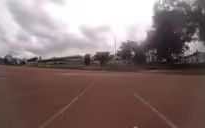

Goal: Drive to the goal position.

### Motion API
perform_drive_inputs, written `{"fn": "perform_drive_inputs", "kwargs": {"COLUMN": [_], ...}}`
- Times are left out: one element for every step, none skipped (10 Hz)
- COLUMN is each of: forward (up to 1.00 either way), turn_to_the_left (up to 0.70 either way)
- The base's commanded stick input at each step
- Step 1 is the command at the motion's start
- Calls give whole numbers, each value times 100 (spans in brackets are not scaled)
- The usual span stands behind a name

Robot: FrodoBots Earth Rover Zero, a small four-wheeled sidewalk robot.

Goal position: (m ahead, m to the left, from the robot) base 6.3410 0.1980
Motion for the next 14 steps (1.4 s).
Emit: {"fn": "perform_drive_inputs", "kwargs": {"forward": [70,70,70,70,70,70,70,70,70,70,70,70,70,70], "turn_to_the_left": [0,0,0,0,0,0,0,0,0,0,0,0,0,0]}}
